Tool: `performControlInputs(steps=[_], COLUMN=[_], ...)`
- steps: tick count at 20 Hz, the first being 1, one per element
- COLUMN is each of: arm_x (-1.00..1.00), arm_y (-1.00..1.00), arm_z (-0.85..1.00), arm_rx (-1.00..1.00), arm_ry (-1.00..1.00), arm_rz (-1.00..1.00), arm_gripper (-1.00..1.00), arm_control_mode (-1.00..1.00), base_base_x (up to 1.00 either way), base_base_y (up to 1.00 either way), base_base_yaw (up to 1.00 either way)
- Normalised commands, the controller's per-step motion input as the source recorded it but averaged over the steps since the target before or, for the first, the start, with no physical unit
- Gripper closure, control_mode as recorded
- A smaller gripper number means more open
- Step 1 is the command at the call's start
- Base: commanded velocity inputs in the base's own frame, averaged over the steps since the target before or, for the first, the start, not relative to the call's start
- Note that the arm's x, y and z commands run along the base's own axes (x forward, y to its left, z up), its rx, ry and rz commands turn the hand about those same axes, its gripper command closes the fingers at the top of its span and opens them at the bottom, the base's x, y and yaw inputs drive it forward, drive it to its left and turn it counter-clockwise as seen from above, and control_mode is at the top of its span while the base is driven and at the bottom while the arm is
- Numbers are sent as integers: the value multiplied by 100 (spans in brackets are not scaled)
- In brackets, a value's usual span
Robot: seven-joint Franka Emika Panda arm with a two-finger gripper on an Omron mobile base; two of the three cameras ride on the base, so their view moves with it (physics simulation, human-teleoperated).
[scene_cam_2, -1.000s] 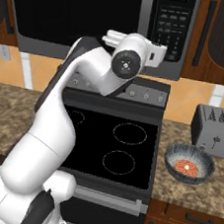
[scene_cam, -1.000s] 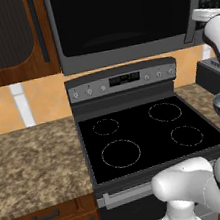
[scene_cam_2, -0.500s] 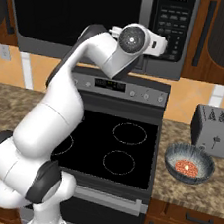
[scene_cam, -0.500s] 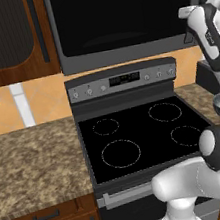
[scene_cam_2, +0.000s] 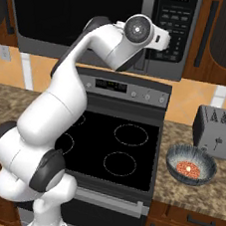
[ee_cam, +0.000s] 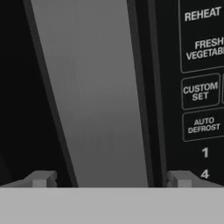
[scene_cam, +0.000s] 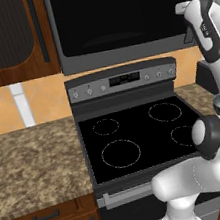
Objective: Open the microwave, place the bowl with waffle inside the microwave, then close the microwave door and turn it on.
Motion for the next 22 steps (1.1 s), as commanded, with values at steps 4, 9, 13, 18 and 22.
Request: performControlInputs(steps=[4,9,13,18,22], arm_x=[0,0,-5,-83,-87], arm_y=[0,0,0,0,0], arm_z=[0,0,0,0,0], arm_rx=[0,0,0,0,0], arm_ry=[0,0,0,0,1], arm_rz=[0,0,0,-1,-3], arm_gripper=[100,100,100,100,100], arm_control_mode=[-100,-100,-100,-100,-100], base_base_x=[0,0,0,0,0], base_base_y=[0,0,0,0,0], base_base_yaw=[0,0,0,0,0])
